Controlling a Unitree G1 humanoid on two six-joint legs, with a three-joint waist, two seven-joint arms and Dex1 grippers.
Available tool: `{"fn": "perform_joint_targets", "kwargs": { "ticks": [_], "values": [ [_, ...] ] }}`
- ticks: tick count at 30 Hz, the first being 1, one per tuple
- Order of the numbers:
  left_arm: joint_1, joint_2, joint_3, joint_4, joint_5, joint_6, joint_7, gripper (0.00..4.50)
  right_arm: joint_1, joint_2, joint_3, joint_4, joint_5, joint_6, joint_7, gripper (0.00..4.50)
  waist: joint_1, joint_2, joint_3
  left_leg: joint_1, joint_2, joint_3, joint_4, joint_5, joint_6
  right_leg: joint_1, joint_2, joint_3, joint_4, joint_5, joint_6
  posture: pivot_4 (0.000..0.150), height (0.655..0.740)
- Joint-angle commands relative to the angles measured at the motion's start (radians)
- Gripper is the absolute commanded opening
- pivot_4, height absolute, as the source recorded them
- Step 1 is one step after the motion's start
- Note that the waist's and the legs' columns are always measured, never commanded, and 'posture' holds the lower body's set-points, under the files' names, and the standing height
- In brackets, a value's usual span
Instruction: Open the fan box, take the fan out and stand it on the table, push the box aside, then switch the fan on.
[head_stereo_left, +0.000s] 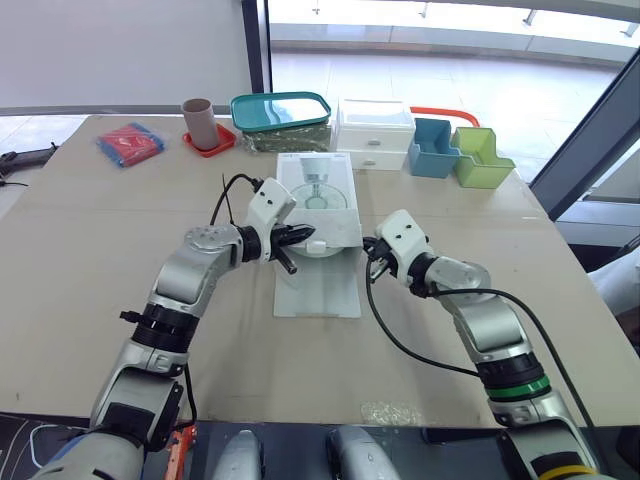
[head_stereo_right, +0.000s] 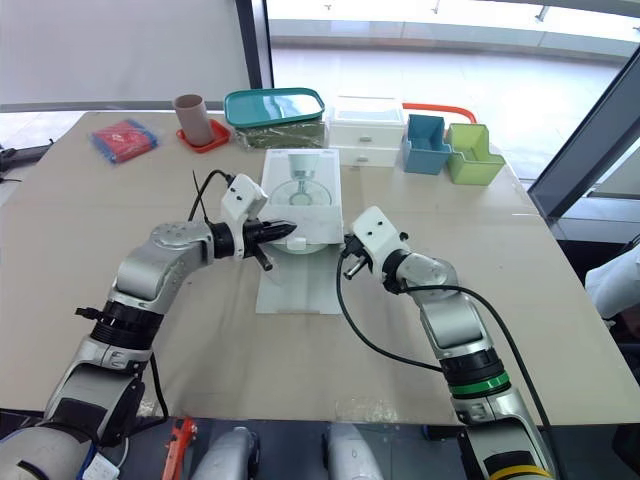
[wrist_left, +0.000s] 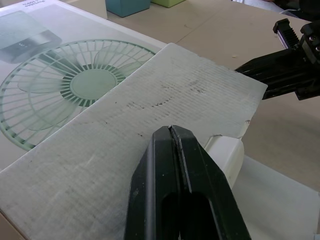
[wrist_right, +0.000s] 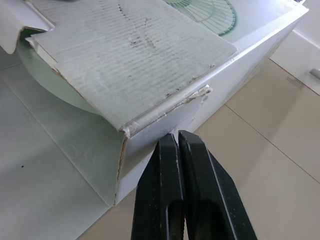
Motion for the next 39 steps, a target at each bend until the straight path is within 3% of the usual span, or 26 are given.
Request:
{"fn": "perform_joint_targets", "kwargs": {
  "ticks": [1, 39],
  "values": [
    [0.004, 0.006, -0.001, 0.013, 0.002, -0.006, -0.009, 0.0, 0.004, 0.015, 0.009, -0.096, 0.007, 0.009, 0.003, 0.09, 0.0, 0.0, 0.0, 0.0, 0.0, 0.0, 0.0, 0.0, 0.0, 0.0, 0.0, 0.0, 0.0, 0.0, 0.0, 0.15, 0.74],
    [0.005, -0.005, -0.01, 0.029, 0.007, -0.022, 0.0, 0.0, 0.039, -0.021, -0.033, -0.032, 0.017, -0.074, 0.022, 0.09, 0.001, 0.0, 0.0, 0.0, 0.0, 0.0, 0.0, 0.0, 0.0, 0.0, 0.0, 0.0, 0.0, 0.0, 0.0, 0.15, 0.74]
  ]
}}
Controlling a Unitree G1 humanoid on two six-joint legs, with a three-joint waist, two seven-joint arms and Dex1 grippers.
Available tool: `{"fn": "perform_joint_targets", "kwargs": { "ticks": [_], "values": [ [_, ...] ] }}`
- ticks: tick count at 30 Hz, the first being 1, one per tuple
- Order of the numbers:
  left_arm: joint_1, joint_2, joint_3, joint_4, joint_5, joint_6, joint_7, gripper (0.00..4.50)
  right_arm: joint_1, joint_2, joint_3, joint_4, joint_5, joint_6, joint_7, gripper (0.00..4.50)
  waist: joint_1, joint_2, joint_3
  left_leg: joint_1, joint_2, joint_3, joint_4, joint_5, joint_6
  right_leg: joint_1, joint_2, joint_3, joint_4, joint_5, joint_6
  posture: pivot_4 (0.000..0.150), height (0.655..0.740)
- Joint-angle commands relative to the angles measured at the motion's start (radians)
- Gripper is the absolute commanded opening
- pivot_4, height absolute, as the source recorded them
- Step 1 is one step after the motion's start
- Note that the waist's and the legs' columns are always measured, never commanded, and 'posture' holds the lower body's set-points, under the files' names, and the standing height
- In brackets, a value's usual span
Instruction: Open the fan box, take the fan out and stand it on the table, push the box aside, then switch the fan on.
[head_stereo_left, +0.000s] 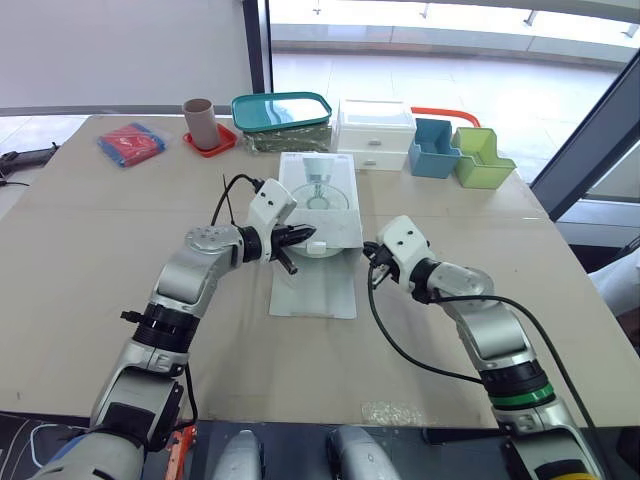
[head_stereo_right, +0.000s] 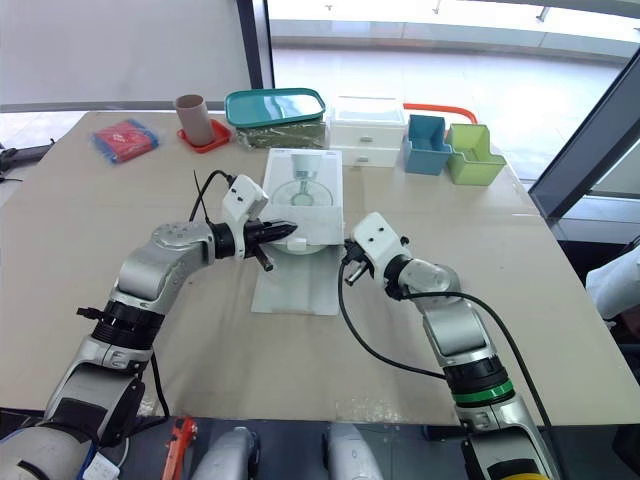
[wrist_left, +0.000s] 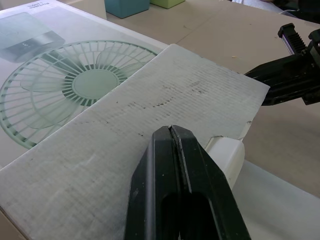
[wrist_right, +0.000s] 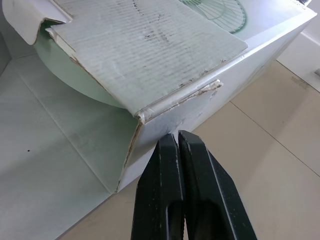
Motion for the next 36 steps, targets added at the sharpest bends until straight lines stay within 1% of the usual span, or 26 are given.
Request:
{"fn": "perform_joint_targets", "kwargs": {
  "ticks": [1, 8, 13, 16, 20, 23, 28, 32, 36],
  "values": [
    [0.004, -0.002, -0.004, 0.014, 0.005, 0.0, -0.002, 0.0, -0.004, -0.004, -0.023, -0.018, 0.009, -0.027, 0.007, 0.09, 0.0, 0.0, 0.0, 0.0, 0.0, 0.0, 0.0, 0.0, 0.0, 0.0, 0.0, 0.0, 0.0, 0.0, 0.0, 0.15, 0.74],
    [0.002, -0.003, -0.004, 0.014, 0.003, -0.001, -0.004, 0.0, 0.009, -0.019, -0.044, -0.015, 0.0, -0.021, -0.006, 0.09, 0.001, 0.0, 0.0, 0.0, 0.0, 0.0, 0.0, 0.0, 0.0, 0.0, 0.0, 0.0, 0.0, 0.0, 0.0, 0.15, 0.74],
    [0.003, -0.001, -0.003, 0.011, 0.002, 0.001, -0.006, 0.0, 0.023, -0.089, -0.127, 0.018, 0.012, -0.047, -0.003, 0.09, 0.003, 0.0, 0.0, 0.0, 0.0, 0.0, 0.0, 0.0, 0.0, 0.0, 0.0, 0.0, 0.0, 0.0, 0.0, 0.15, 0.74],
    [0.002, -0.001, -0.004, 0.011, 0.002, 0.002, -0.007, 0.0, -0.014, -0.132, -0.195, 0.061, 0.033, -0.088, 0.003, 0.09, 0.003, 0.0, 0.0, 0.0, 0.0, 0.0, 0.0, 0.0, 0.0, 0.0, 0.0, 0.0, 0.0, 0.0, 0.0, 0.15, 0.74],
    [0.003, -0.002, -0.002, 0.01, 0.001, 0.0, -0.007, 0.0, -0.065, -0.135, -0.214, 0.06, 0.06, -0.123, 0.023, 0.09, -0.002, 0.0, 0.0, 0.001, 0.0, 0.001, 0.0, 0.0, 0.0, 0.0, 0.0, 0.001, 0.0, 0.0, 0.0, 0.15, 0.74],
    [0.004, -0.004, 0.001, 0.008, -0.001, 0.0, -0.003, 0.0, -0.118, -0.108, -0.192, 0.011, 0.086, -0.13, 0.046, 0.09, -0.002, 0.0, 0.0, 0.001, 0.0, 0.001, 0.0, 0.0, 0.0, 0.0, 0.001, 0.001, 0.0, 0.0, 0.0, 0.15, 0.74],
    [0.013, -0.004, 0.003, -0.005, -0.004, 0.004, 0.001, 0.0, -0.16, -0.029, -0.097, -0.056, 0.096, -0.121, 0.077, 0.09, -0.001, 0.0, 0.0, 0.001, 0.0, 0.001, 0.0, 0.0, 0.0, 0.0, 0.001, 0.001, 0.0, 0.0, 0.0, 0.15, 0.74],
    [0.02, -0.005, 0.006, -0.014, -0.005, 0.008, 0.006, 0.0, -0.154, 0.027, -0.023, -0.039, 0.088, -0.113, 0.09, 0.09, 0.003, 0.0, 0.0, 0.0, 0.0, 0.0, 0.0, 0.0, 0.0, 0.0, 0.0, 0.0, 0.0, 0.0, 0.0, 0.15, 0.74],
    [0.026, -0.005, 0.011, -0.026, -0.008, 0.013, 0.013, 0.0, -0.149, 0.037, 0.004, 0.0, 0.06, -0.074, 0.073, 0.09, 0.004, 0.0, 0.0, 0.0, 0.0, 0.0, 0.0, 0.0, 0.0, 0.0, -0.001, 0.0, 0.0, 0.0, 0.0, 0.15, 0.74]
  ]
}}
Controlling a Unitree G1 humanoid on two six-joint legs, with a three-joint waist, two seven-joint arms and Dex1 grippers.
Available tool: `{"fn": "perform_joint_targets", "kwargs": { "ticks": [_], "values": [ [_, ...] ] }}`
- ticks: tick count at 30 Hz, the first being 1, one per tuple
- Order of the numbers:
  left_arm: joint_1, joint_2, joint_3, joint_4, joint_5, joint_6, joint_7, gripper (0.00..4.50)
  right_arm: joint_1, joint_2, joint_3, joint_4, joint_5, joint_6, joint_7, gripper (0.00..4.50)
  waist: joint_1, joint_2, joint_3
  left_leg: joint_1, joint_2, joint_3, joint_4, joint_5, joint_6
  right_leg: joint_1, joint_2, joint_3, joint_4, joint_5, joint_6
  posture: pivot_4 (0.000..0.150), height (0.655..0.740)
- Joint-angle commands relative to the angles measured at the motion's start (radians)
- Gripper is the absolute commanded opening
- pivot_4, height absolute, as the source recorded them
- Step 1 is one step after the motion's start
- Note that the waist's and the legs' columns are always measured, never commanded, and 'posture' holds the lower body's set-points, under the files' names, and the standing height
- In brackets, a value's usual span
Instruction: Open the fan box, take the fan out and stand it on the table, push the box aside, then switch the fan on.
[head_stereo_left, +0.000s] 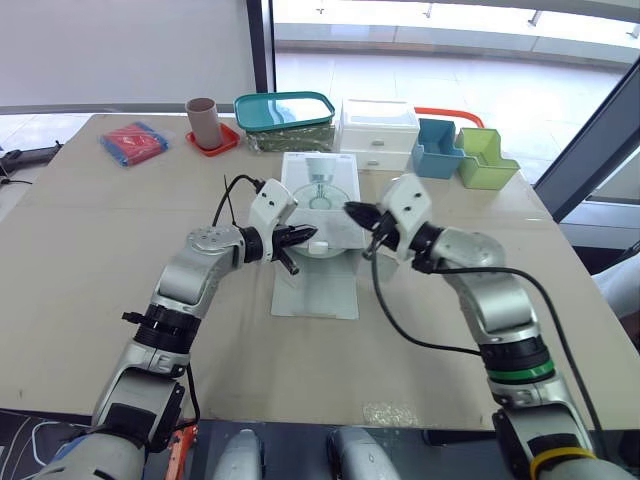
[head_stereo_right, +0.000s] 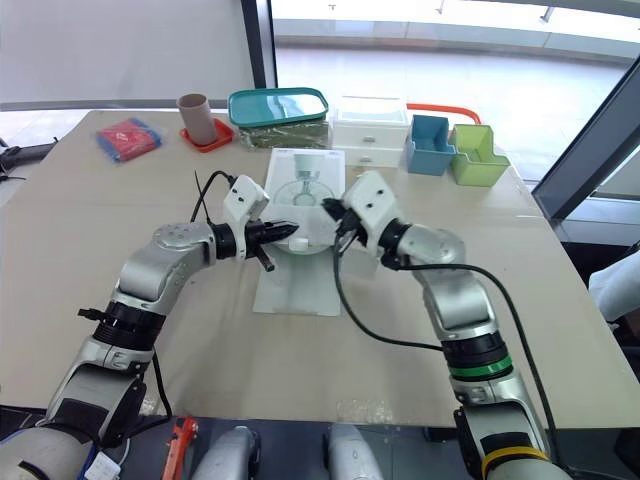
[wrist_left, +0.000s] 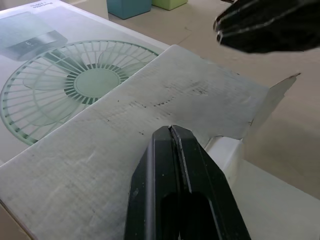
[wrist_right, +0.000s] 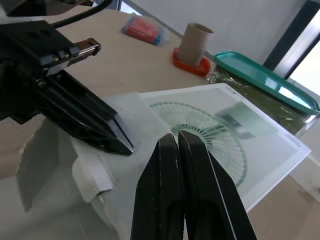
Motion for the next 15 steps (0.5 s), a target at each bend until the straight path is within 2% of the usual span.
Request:
{"fn": "perform_joint_targets", "kwargs": {
  "ticks": [1, 10, 15],
  "values": [
    [0.02, 0.002, 0.01, -0.018, -0.004, 0.012, 0.011, 0.0, -0.007, 0.005, 0.001, 0.019, -0.017, 0.036, -0.018, 0.09, 0.0, 0.0, 0.0, 0.0, 0.0, 0.0, 0.0, 0.0, 0.0, 0.0, 0.0, 0.0, 0.0, 0.0, 0.0, 0.15, 0.74],
    [0.038, 0.009, 0.04, -0.051, -0.025, 0.008, 0.027, 0.0, 0.012, 0.006, 0.026, 0.069, -0.052, 0.056, -0.015, 0.09, -0.001, 0.0, 0.0, 0.0, 0.0, 0.0, 0.0, 0.0, 0.0, 0.0, 0.0, 0.0, 0.0, 0.0, 0.0, 0.15, 0.74],
    [0.028, 0.014, 0.099, -0.07, -0.082, -0.004, 0.006, 0.0, 0.019, 0.016, 0.028, 0.074, -0.058, 0.049, -0.026, 0.09, -0.001, 0.0, 0.0, 0.0, 0.0, 0.0, 0.0, 0.0, 0.0, 0.0, 0.0, 0.0, 0.0, 0.0, 0.0, 0.15, 0.74]
  ]
}}
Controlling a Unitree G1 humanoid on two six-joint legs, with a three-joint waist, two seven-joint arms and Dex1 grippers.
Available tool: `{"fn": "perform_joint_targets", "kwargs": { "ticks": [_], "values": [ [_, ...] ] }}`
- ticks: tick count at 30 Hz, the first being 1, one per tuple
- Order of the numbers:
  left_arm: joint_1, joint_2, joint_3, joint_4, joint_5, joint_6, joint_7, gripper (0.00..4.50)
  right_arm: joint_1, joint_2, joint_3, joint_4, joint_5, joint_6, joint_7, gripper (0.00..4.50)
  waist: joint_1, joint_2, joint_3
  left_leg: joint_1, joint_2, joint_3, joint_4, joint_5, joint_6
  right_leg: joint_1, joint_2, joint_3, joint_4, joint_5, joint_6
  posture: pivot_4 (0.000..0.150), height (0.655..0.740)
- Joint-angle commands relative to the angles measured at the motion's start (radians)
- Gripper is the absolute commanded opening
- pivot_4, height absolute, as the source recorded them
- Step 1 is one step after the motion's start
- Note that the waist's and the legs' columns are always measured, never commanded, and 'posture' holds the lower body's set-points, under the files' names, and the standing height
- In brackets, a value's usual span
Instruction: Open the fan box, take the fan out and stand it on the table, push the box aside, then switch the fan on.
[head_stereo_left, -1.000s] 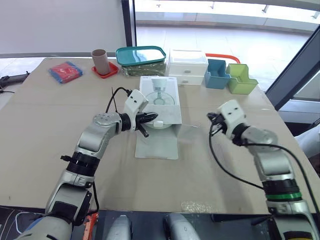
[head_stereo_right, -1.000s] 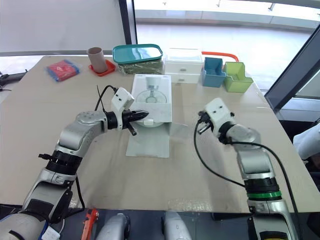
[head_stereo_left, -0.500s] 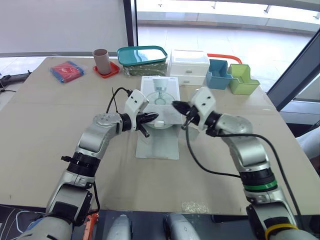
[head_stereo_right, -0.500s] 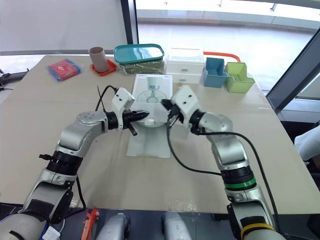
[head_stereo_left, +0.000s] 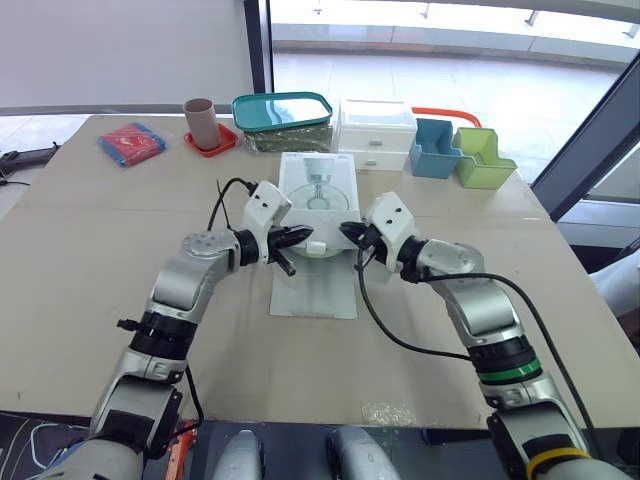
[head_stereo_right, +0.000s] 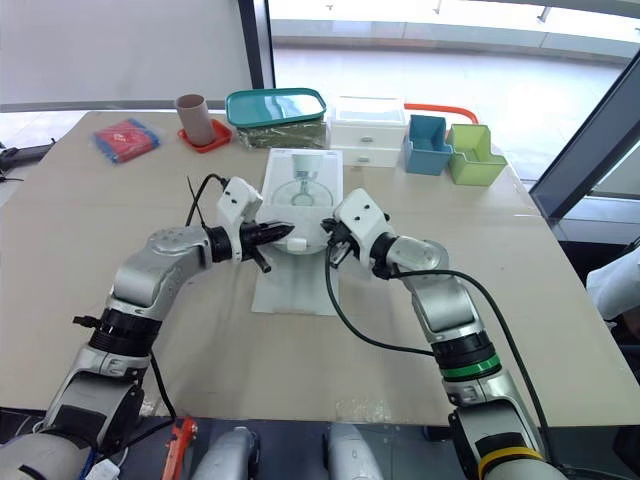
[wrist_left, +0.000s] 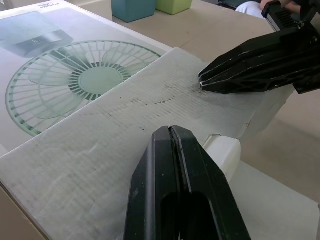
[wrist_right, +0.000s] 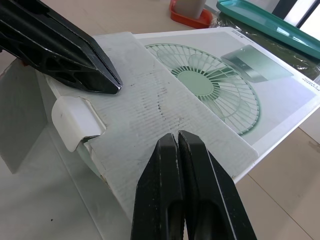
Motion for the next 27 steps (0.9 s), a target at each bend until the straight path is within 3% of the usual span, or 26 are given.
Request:
{"fn": "perform_joint_targets", "kwargs": {
  "ticks": [1, 10, 16, 27],
  "values": [
    [-0.007, 0.013, 0.064, -0.04, -0.055, -0.011, -0.02, 0.0, 0.013, 0.004, 0.007, -0.002, -0.011, 0.0, -0.005, 0.09, 0.0, 0.0, 0.0, 0.0, 0.0, 0.0, 0.0, 0.0, 0.0, 0.0, 0.0, 0.0, 0.0, 0.0, 0.0, 0.15, 0.74],
    [0.028, 0.048, 0.144, -0.075, -0.14, -0.059, -0.081, 0.0, 0.01, 0.016, 0.001, 0.0, -0.016, -0.006, -0.015, 0.09, -0.001, 0.0, 0.0, 0.0, 0.0, 0.0, 0.0, 0.0, 0.0, 0.0, 0.0, 0.0, 0.0, 0.0, 0.0, 0.15, 0.74],
    [0.084, 0.077, 0.107, -0.145, -0.174, -0.053, -0.15, 0.0, 0.012, 0.02, 0.003, -0.006, -0.017, -0.007, -0.016, 0.09, 0.0, 0.0, 0.0, 0.0, 0.001, 0.0, 0.0, 0.0, 0.0, 0.0, 0.0, 0.0, 0.0, 0.0, 0.0, 0.15, 0.74],
    [0.124, 0.148, -0.039, -0.177, -0.061, -0.055, -0.176, 0.0, 0.019, 0.025, 0.001, -0.014, -0.024, -0.011, -0.019, 0.09, -0.002, 0.0, 0.0, 0.0, 0.001, 0.0, 0.0, 0.0, 0.0, 0.0, 0.0, 0.0, 0.0, 0.0, 0.0, 0.15, 0.74]
  ]
}}
